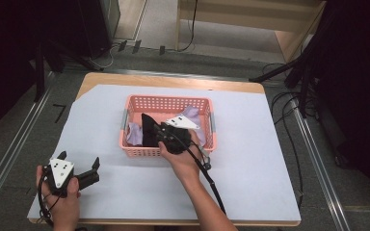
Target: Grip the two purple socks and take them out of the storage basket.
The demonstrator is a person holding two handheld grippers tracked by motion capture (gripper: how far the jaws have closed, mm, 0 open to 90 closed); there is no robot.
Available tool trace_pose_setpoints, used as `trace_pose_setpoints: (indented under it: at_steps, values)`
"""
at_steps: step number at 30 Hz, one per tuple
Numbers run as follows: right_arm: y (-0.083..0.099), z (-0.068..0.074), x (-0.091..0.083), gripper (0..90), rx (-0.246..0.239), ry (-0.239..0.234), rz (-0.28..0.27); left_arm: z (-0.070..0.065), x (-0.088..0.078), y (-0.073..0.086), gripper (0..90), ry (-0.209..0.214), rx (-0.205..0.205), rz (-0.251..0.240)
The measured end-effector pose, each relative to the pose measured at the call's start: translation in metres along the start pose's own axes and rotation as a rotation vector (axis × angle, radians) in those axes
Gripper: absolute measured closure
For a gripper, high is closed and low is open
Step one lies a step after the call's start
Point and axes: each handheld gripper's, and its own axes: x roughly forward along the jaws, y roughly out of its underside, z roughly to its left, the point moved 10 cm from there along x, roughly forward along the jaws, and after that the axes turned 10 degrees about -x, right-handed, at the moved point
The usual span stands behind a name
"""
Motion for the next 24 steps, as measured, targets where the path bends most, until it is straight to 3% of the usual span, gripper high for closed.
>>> trace_pose_setpoints:
  at_steps: [4, 6, 8, 11, 12, 14, 17, 23, 24]
  values:
    - [-0.001, 0.013, 0.011, 77.6, 0.002, -0.013, 0.036, 0.002, 0.0, 0.0, 0.1, -0.01, -0.022, 0.01]
    - [-0.001, 0.02, 0.017, 78.6, 0.002, -0.028, 0.054, 0.006, 0.0, 0.004, 0.1, -0.031, -0.041, 0.063]
    - [-0.001, 0.026, 0.024, 78.7, 0.01, -0.036, 0.069, 0.008, -0.001, 0.006, 0.1, -0.033, -0.051, 0.078]
    - [-0.002, 0.034, 0.033, 78.3, 0.005, -0.023, 0.085, 0.009, -0.003, 0.007, 0.1, -0.038, -0.02, 0.083]
    - [-0.004, 0.043, 0.039, 77.3, 0.024, -0.04, 0.099, 0.009, -0.004, 0.008, 0.0, -0.044, 0.005, 0.091]
    - [-0.005, 0.045, 0.042, 77.0, 0.023, -0.041, 0.104, 0.008, -0.003, 0.008, 0.0, -0.039, 0.007, 0.085]
    - [-0.005, 0.057, 0.056, 74.7, 0.026, -0.035, 0.155, 0.006, -0.004, 0.008, 0.1, -0.04, 0.024, 0.083]
    - [-0.003, 0.06, 0.068, 71.0, 0.053, -0.016, 0.213, 0.006, -0.005, 0.008, 0.0, -0.03, 0.027, 0.082]
    - [0.001, 0.061, 0.072, 72.0, 0.051, -0.006, 0.245, 0.005, -0.005, 0.008, 0.1, -0.032, 0.03, 0.078]
